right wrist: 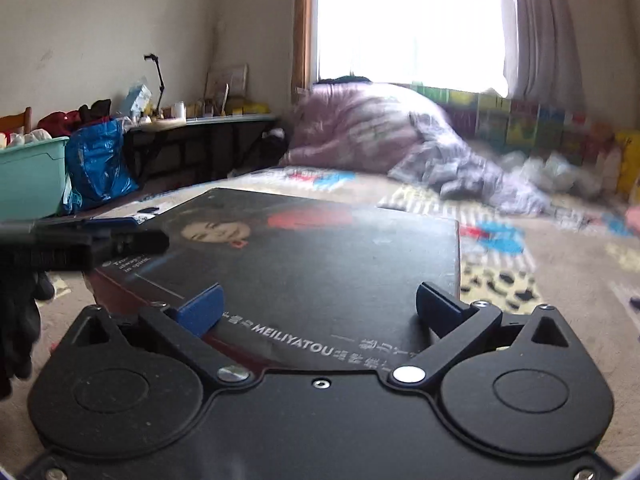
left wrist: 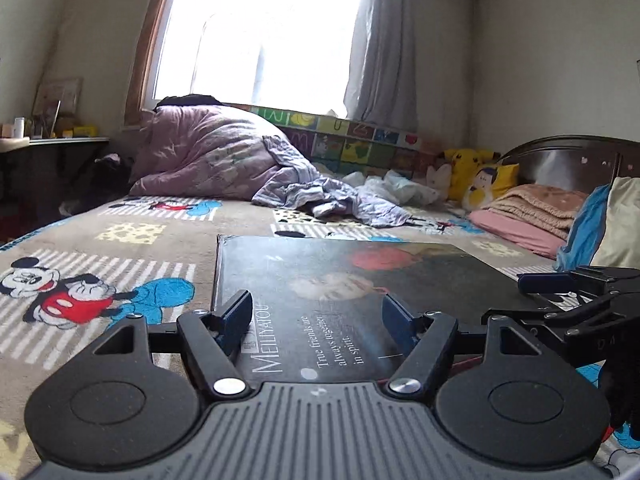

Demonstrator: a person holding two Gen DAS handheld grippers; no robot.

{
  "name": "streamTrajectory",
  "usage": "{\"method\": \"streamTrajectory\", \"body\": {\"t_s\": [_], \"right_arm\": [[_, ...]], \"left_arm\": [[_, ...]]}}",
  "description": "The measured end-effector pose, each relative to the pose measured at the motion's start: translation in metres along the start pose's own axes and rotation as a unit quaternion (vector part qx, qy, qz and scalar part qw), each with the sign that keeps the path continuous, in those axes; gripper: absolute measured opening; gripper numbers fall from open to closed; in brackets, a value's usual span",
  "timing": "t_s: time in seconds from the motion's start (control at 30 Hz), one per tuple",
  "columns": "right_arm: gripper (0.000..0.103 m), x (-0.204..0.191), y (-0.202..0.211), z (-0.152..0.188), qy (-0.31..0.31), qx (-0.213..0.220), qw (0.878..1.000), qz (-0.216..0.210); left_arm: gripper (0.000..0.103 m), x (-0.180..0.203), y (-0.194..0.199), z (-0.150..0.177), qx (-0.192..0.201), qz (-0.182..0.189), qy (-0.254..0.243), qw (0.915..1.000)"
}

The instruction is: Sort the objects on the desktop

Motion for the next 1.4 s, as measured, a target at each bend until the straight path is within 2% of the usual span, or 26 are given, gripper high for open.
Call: {"method": "streamTrajectory", "body": {"t_s": [0.2,0.33,0.43,0.53,0.63,0.73,0.9,1.13,1.3,1.4], "right_arm": [[0.102,-0.002,-0.004,-0.002,-0.006,-0.025,1.0,0.003],[0.102,-0.003,-0.006,-0.008,-0.008,-0.063,0.998,0.004],[0.102,-0.007,0.007,-0.004,0.002,-0.077,0.997,0.006],[0.102,-0.001,0.027,0.008,0.008,-0.072,0.997,-0.001],[0.102,0.014,0.051,0.034,-0.043,-0.087,0.995,-0.026],[0.102,0.024,0.071,0.07,-0.08,-0.105,0.991,-0.021],[0.102,0.028,0.101,0.119,-0.135,-0.128,0.983,-0.005],[0.102,0.03,0.127,0.119,-0.185,-0.097,0.978,0.016],[0.102,0.025,0.128,0.124,-0.222,-0.109,0.968,0.032],[0.102,0.017,0.129,0.123,-0.225,-0.108,0.968,0.028]], "left_arm": [[0.072,-0.001,0.0,0.002,-0.011,-0.003,0.003,0.9999],[0.072,0.008,0.006,0.003,-0.019,-0.023,-0.024,0.9993],[0.072,0.017,0.012,0.005,-0.023,-0.042,-0.046,0.9978],[0.072,0.022,0.021,0.006,-0.026,-0.05,-0.046,0.9973],[0.072,0.028,0.033,0.008,-0.034,-0.059,-0.043,0.9968],[0.072,0.035,0.047,0.009,-0.052,-0.068,-0.037,0.9956],[0.072,0.041,0.065,0.034,-0.114,-0.049,0.05,0.991],[0.072,0.072,0.109,0.078,-0.155,-0.066,0.002,0.9857],[0.072,0.089,0.144,0.102,-0.177,-0.072,-0.02,0.9813],[0.072,0.096,0.163,0.109,-0.183,-0.076,-0.03,0.9798]]}}
Point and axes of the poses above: each gripper's, at about its wrist camera, not at the fingertips, and y roughly against the way its jaws point, x to its right, z to its underside, the point moved 5 cm from there along -y, roughly the way its jaws point, and after that the axes turned 6 degrees about -z, right-handed, at the moved point
